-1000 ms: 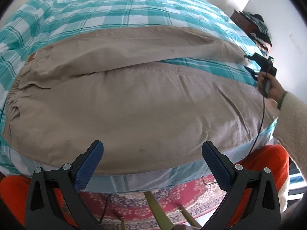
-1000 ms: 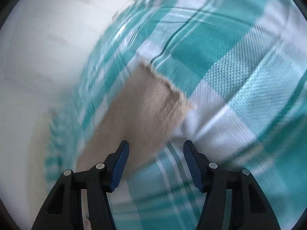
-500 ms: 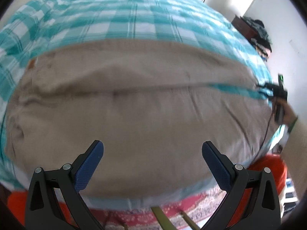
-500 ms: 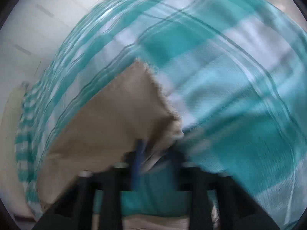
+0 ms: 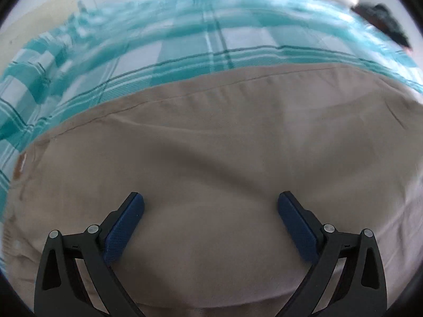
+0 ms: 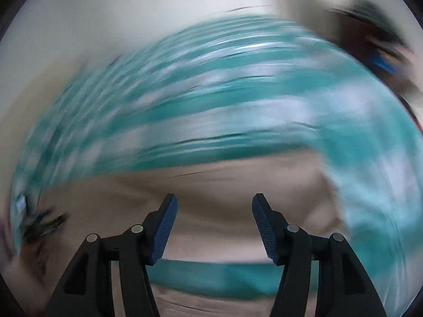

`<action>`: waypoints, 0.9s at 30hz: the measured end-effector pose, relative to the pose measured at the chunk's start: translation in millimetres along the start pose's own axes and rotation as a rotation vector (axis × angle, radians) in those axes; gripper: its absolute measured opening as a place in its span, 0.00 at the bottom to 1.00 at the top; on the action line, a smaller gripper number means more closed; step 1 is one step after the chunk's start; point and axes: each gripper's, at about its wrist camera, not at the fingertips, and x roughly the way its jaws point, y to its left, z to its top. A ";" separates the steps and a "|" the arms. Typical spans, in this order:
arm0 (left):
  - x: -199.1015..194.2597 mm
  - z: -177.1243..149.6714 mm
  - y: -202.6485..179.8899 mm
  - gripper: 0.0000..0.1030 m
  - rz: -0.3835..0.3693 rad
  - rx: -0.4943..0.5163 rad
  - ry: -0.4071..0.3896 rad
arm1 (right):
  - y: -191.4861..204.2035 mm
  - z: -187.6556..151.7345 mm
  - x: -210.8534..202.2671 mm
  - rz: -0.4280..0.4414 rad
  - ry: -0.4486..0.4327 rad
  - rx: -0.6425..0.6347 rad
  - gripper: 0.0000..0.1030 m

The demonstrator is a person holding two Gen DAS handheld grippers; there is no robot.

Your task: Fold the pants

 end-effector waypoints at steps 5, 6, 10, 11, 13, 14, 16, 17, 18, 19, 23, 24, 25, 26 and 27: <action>4.5 -9.2 17.4 0.99 -0.093 -0.084 -0.020 | 95.8 42.1 84.0 0.082 0.198 -0.443 0.52; 5.4 -9.7 15.0 0.99 -0.085 -0.077 -0.028 | 106.0 49.5 102.4 0.096 0.237 -0.479 0.49; 8.2 -10.3 15.1 0.99 -0.090 -0.082 -0.044 | 138.4 62.7 154.4 0.106 0.354 -0.655 0.44; 8.4 -9.4 15.3 0.99 -0.093 -0.084 -0.045 | 143.3 60.5 158.9 0.121 0.383 -0.688 0.42; 4.7 -13.0 15.0 0.99 -0.096 -0.087 -0.049 | 148.8 55.2 171.3 0.143 0.469 -0.772 0.30; 4.6 -13.0 15.4 0.99 -0.098 -0.088 -0.051 | 150.5 49.3 172.7 0.119 0.490 -0.828 0.13; -0.9 -18.1 17.1 0.99 -0.096 -0.088 -0.057 | 153.6 47.5 176.4 0.052 0.502 -0.917 0.07; -1.3 -17.6 16.5 0.99 -0.095 -0.087 -0.062 | 154.7 53.9 175.7 0.010 0.476 -0.934 0.06; -1.3 -18.0 16.7 0.99 -0.094 -0.087 -0.063 | 154.4 62.9 175.3 -0.022 0.445 -0.924 0.06; -0.9 -17.4 16.4 0.99 -0.093 -0.087 -0.062 | 152.7 74.7 175.0 -0.045 0.407 -0.888 0.06; -0.3 -17.1 16.7 0.99 -0.094 -0.088 -0.059 | 155.1 74.0 209.6 -0.118 0.422 -0.878 0.06; -0.5 -18.2 17.2 0.99 -0.095 -0.089 -0.060 | 151.5 73.5 212.7 -0.129 0.416 -0.879 0.14; -0.7 -18.5 17.2 0.99 -0.096 -0.089 -0.060 | 144.5 80.7 210.5 -0.130 0.394 -0.849 0.23; -0.6 -18.5 17.2 0.99 -0.096 -0.090 -0.062 | 134.5 92.1 204.6 -0.128 0.364 -0.787 0.39; -0.5 -18.5 17.2 0.99 -0.097 -0.090 -0.063 | 127.4 104.5 198.4 -0.117 0.335 -0.721 0.53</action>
